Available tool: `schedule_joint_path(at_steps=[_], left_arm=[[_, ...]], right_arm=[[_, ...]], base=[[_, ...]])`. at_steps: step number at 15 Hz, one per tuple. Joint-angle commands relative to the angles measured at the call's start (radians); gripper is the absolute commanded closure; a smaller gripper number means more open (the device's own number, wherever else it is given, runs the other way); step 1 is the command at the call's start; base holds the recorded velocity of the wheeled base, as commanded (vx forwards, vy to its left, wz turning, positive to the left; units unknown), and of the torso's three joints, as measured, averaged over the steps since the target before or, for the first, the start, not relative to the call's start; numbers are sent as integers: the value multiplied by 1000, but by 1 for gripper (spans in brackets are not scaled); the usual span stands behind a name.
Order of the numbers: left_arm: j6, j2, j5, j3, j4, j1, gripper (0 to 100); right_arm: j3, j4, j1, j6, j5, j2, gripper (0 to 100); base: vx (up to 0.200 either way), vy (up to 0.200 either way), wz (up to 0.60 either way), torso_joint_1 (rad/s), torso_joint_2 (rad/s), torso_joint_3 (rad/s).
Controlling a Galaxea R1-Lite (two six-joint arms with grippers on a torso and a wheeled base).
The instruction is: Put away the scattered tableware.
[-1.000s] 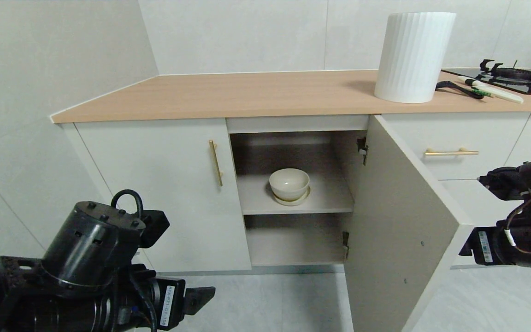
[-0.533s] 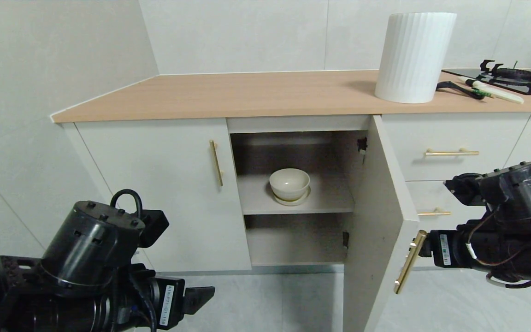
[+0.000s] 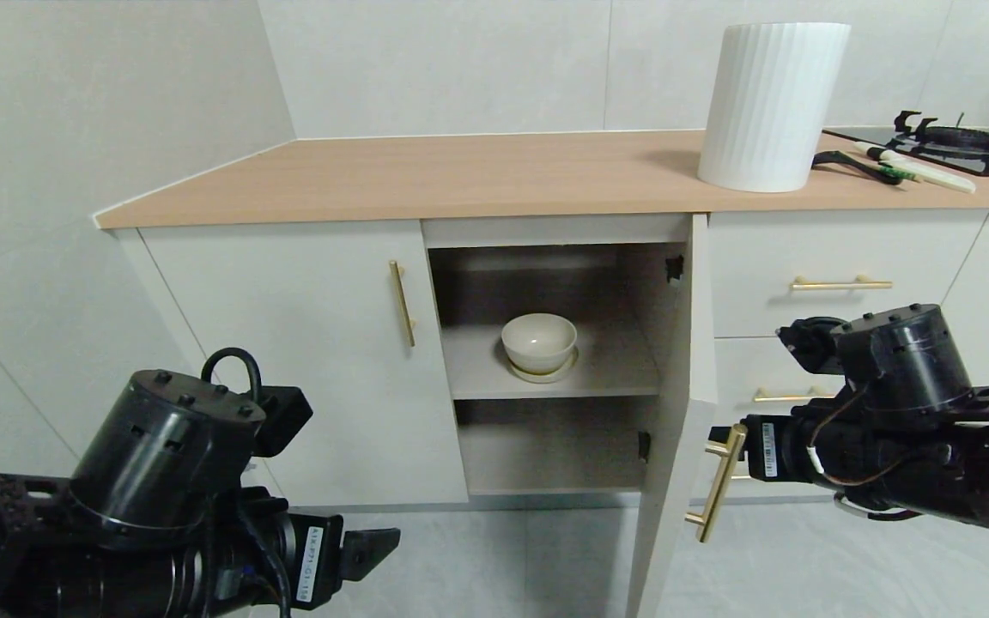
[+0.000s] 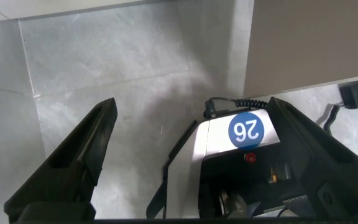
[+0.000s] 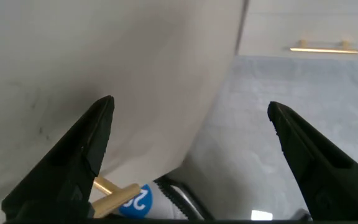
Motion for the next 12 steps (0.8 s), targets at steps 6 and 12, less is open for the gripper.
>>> schedule_joint_path(at_steps=[6,12], left_arm=[[-4,-15,4,-10,-15,3,0],[-2,-6,35,-7,-20,4,0]], right_arm=[[-259,167,6,-146,101,132,0],[-360,154,6,-141,120,251,0]], base=[[0,0,0,0,0,0],[0,0,0,0,0,0]])
